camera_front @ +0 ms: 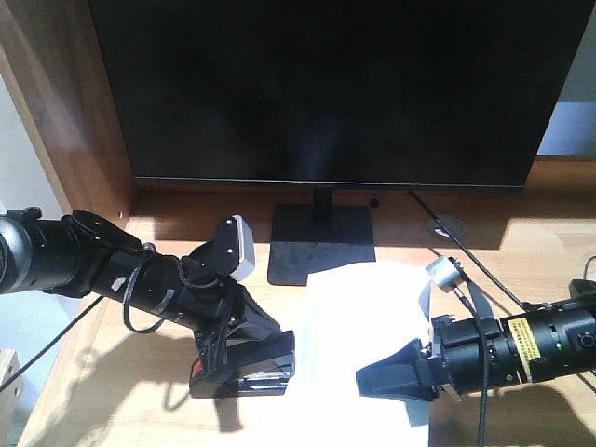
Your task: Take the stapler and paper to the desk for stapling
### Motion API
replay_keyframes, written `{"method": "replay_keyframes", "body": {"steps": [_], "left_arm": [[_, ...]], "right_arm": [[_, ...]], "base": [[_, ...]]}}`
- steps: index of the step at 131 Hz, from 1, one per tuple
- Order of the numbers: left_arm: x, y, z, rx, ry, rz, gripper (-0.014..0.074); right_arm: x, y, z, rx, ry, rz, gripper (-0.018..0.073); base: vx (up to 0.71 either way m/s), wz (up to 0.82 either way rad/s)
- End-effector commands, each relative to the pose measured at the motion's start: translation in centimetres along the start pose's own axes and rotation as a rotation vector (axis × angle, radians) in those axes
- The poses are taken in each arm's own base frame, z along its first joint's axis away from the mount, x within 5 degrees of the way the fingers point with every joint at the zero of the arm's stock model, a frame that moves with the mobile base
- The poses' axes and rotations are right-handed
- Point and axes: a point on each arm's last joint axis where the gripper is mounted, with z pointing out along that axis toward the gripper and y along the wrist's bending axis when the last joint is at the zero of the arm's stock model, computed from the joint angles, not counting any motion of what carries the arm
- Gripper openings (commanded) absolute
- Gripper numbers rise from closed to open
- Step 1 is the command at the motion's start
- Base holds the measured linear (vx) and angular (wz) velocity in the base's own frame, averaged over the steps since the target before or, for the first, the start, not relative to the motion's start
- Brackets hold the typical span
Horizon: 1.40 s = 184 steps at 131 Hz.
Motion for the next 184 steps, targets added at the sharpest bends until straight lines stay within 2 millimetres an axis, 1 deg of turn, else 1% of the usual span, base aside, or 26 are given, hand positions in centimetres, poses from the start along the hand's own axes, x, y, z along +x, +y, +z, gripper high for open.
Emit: {"method": "replay_keyframes", "body": {"steps": [1, 22, 45, 65, 83, 112, 133, 152, 184], "left_arm": [[-2.1, -0.3, -1.0, -0.009, -0.076, 0.022, -0.0006], [-2.1, -0.3, -1.0, -0.009, -0.076, 0.022, -0.0006], [-2.1, -0.3, -1.0, -0.009, -0.076, 0.022, -0.0006], [-2.1, -0.3, -1.0, -0.009, -0.076, 0.022, -0.0006], [-2.1, -0.3, -1.0, -0.009, -0.076, 0.022, -0.0006], [-2.1, -0.3, -1.0, -0.009, -0.076, 0.022, -0.0006], [-2.1, -0.3, -1.0, -0.009, -0.076, 0.022, -0.0006], [-2.1, -0.3, -1.0, -0.009, -0.076, 0.022, -0.0006], [-2.1, -0.3, -1.0, -0.009, -0.076, 0.022, -0.0006]], "right_arm": [[-0.4, 0.6, -0.4, -0.004, 0.000, -0.008, -0.0003], [-0.6, -0.4, -0.5, 0.109, -0.020, 0.025, -0.0003], [-0.6, -0.8, -0.3, 0.100, -0.018, 0.046, -0.0003], [-0.6, -2.0, 0.2, 0.093, 0.001, 0.081, -0.0003], [-1.4, -2.9, 0.5, 0.089, 0.005, 0.094, -0.0003], [-3.5, -3.8, 0.7, 0.073, -0.006, 0.103, -0.0003], [-4.3, -4.3, 0.9, 0.042, -0.004, 0.101, -0.0003], [-4.2, -4.5, 1.2, 0.011, 0.007, 0.120, -0.0003], [-3.9, -4.0, 3.0, -0.014, 0.069, 0.102, -0.0003]], "base": [[0.00, 0.00], [0.00, 0.00], [0.00, 0.00], [0.00, 0.00], [0.00, 0.00], [0.00, 0.00], [0.00, 0.00], [0.00, 0.00], [0.00, 0.00]]}}
